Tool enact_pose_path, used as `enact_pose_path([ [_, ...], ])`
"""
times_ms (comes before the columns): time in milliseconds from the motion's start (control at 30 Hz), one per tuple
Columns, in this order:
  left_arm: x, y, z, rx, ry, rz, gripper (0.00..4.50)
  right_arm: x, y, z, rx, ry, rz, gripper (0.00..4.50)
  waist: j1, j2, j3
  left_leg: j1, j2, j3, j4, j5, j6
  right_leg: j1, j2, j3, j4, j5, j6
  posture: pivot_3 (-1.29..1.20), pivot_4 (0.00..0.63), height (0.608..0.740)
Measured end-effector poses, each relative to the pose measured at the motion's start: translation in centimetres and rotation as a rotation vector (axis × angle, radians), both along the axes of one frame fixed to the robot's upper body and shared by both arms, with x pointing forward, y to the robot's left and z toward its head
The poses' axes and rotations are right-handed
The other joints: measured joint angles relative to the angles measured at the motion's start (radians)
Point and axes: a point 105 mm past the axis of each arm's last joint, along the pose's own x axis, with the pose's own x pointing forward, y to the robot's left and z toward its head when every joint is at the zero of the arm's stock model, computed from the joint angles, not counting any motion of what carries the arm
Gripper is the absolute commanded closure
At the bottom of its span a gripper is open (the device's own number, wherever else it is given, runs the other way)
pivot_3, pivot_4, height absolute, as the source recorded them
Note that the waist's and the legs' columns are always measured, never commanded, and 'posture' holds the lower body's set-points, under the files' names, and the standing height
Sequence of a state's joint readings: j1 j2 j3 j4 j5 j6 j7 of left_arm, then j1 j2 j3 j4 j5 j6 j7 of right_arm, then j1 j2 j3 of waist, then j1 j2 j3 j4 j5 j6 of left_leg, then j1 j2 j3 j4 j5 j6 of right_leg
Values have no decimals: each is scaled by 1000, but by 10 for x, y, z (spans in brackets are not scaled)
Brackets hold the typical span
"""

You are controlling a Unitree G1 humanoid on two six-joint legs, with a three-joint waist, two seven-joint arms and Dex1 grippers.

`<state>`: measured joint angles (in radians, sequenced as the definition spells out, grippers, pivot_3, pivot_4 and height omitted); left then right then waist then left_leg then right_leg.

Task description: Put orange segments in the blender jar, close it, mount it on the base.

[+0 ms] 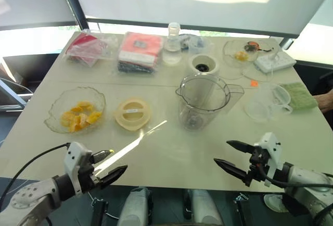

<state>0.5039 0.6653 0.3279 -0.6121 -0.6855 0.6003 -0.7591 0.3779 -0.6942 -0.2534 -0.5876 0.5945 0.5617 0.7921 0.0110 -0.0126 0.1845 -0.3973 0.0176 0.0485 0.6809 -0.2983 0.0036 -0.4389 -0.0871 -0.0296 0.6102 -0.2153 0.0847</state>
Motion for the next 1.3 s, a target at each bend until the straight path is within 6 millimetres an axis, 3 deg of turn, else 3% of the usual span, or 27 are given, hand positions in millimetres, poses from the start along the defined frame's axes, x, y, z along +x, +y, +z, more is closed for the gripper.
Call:
enact_pose_path([
  [500,-5,6,-7,18,21,44,24,3,10,-1,1,-4,46,0,1,0,0,-6,0,0,1,0,1,-1,3,0,0,0,0,0,150,740],
  [900,6,9,4,35,-42,54,24,5,5,-6,-77,32,40,0,1,-1,-1,-6,0,0,1,1,1,-1,4,0,1,0,0,0,150,740],
  [1167,20,21,13,99,-66,32,24,10,6,4,-102,21,75,0,1,-1,-1,-6,0,0,2,1,1,-1,5,0,2,1,-1,0,150,740],
  [1300,28,50,18,207,-51,35,24,6,8,19,-105,26,134,0,2,-1,-1,-5,0,0,2,1,1,-1,5,-1,2,1,-1,0,150,740],
])
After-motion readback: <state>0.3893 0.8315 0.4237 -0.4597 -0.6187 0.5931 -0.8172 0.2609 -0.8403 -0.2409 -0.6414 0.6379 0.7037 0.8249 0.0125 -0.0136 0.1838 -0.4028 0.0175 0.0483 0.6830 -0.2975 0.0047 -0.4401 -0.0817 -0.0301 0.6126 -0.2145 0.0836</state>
